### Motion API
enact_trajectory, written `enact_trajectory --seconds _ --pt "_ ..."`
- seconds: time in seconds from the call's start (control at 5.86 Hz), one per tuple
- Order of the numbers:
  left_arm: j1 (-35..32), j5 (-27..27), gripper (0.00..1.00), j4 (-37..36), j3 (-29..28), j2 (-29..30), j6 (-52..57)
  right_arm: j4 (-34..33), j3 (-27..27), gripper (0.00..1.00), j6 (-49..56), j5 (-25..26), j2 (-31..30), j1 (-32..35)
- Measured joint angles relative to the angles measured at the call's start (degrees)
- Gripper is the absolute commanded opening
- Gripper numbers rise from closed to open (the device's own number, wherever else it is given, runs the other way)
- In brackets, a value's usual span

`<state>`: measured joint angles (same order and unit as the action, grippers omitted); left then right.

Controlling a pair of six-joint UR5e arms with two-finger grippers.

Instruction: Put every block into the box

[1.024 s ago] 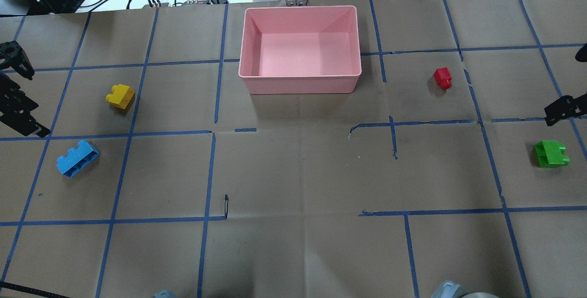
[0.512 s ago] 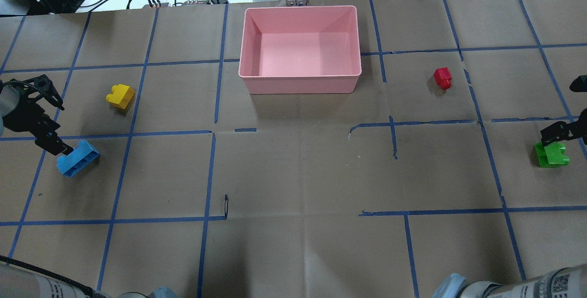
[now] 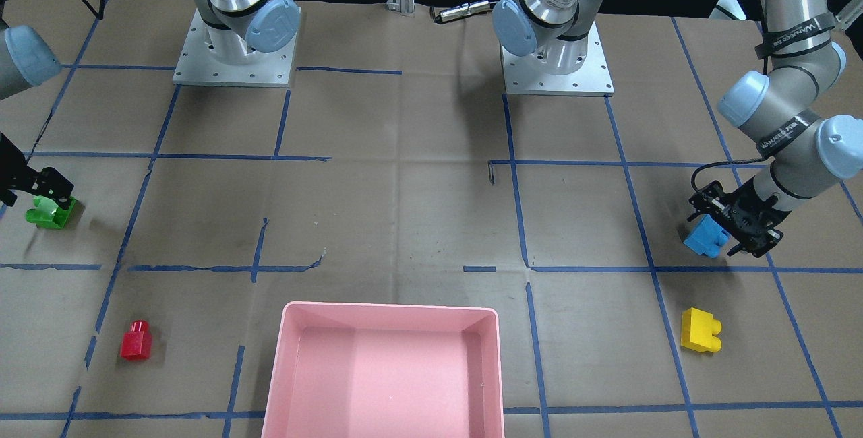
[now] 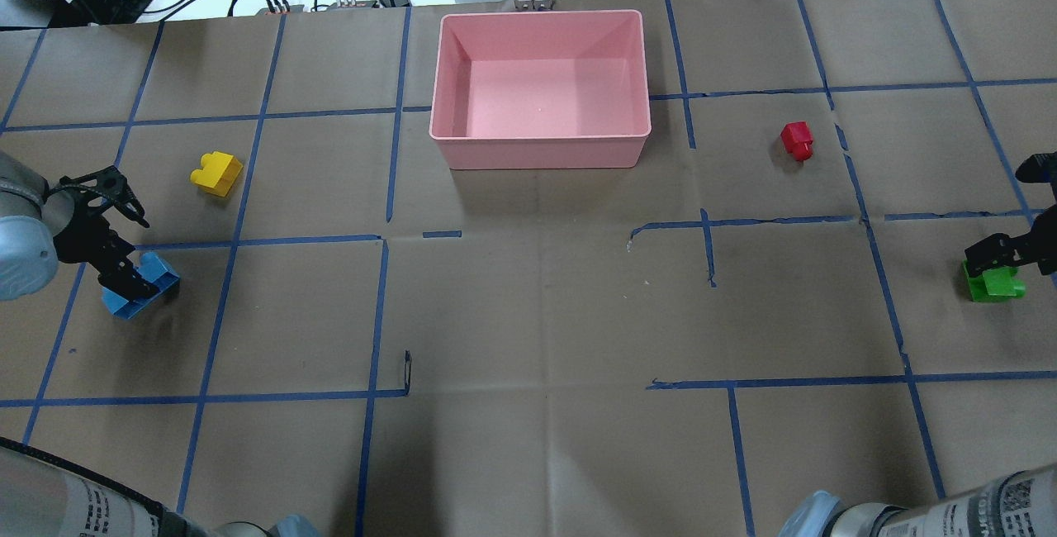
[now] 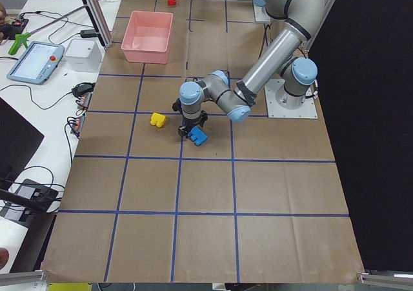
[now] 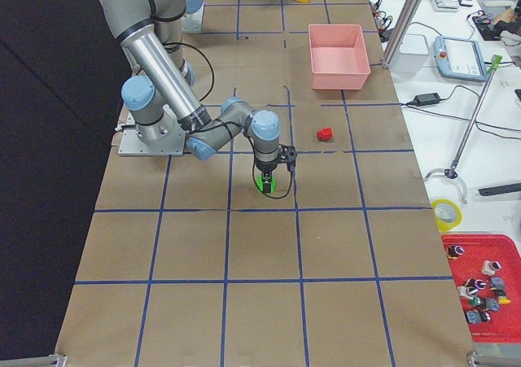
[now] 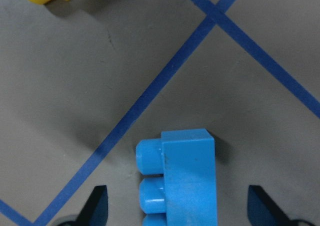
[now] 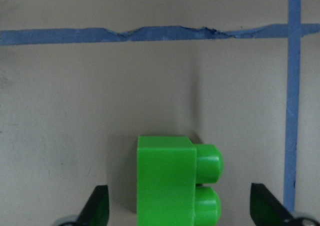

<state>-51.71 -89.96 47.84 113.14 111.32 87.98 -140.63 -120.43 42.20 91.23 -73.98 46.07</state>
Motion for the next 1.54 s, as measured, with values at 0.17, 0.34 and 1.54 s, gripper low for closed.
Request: enact_trajectory --seconds 0.17,0.34,1.54 --pt "0.1 -0.1 0.79 -0.6 0.9 0.3 0.1 -0.2 0.0 0.9 0.2 0.0 1.0 0.0" --pt "0.6 -0.1 0.62 -0.9 1.5 0.3 0.3 -0.6 0.0 0.7 0.3 0.0 1.8 0.0" --pt "2.1 -2.6 0.0 -2.0 -2.5 -0.4 1.8 17.5 11.0 0.03 0.5 -4.6 -8.1 4.5"
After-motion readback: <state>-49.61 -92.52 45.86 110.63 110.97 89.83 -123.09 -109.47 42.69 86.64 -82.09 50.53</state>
